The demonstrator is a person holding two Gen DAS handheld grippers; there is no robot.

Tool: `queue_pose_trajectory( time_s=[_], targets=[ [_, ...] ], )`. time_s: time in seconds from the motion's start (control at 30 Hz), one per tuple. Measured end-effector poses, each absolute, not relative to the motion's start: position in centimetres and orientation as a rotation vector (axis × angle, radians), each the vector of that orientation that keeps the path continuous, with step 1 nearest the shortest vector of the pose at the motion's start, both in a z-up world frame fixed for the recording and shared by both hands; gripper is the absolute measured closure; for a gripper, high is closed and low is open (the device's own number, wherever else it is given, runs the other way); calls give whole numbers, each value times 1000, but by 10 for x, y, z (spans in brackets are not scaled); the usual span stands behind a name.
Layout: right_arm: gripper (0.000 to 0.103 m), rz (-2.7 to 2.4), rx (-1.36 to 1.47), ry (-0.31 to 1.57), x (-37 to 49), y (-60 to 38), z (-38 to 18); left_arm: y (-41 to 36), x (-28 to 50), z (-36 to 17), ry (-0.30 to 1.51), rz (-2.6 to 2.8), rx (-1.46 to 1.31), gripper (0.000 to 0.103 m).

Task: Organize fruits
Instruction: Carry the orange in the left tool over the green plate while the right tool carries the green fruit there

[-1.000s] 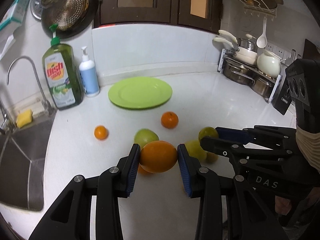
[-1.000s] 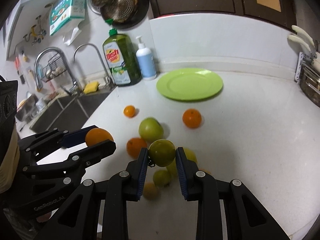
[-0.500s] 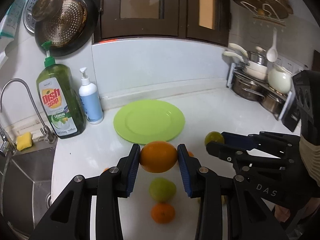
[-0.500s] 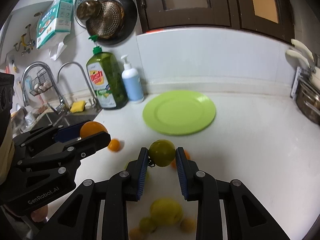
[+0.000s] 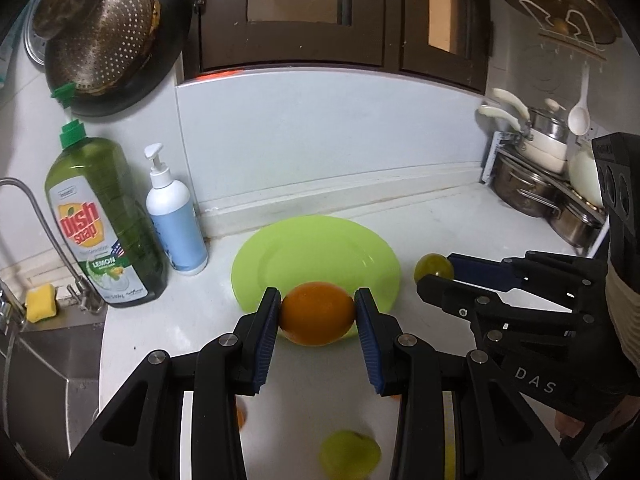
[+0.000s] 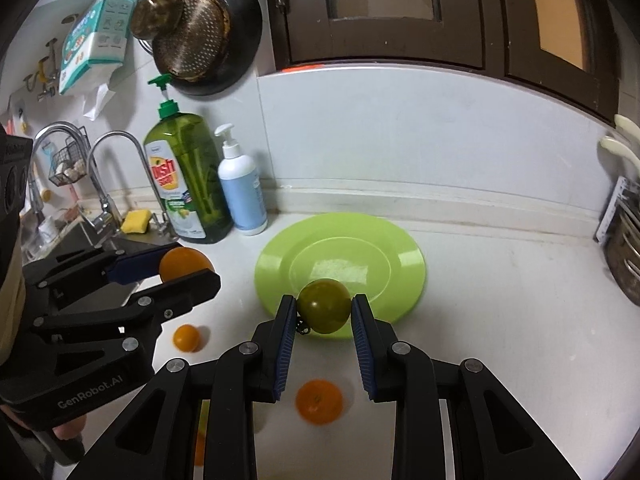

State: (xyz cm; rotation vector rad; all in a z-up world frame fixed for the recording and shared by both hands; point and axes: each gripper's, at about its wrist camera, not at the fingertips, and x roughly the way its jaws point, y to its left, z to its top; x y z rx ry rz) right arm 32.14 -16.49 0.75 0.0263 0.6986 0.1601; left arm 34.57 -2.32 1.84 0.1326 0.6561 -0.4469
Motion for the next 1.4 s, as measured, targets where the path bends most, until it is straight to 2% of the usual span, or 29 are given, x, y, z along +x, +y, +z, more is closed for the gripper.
queue_pose_trajectory(
  time_s=[0.63, 1.4],
  targets=[
    [74, 190, 18, 870, 415, -181, -57, -38, 443, -43, 833, -442, 143, 65],
    [73, 174, 42, 953, 446, -185, -91, -47, 469, -74, 922, -439, 158, 65]
  ],
)
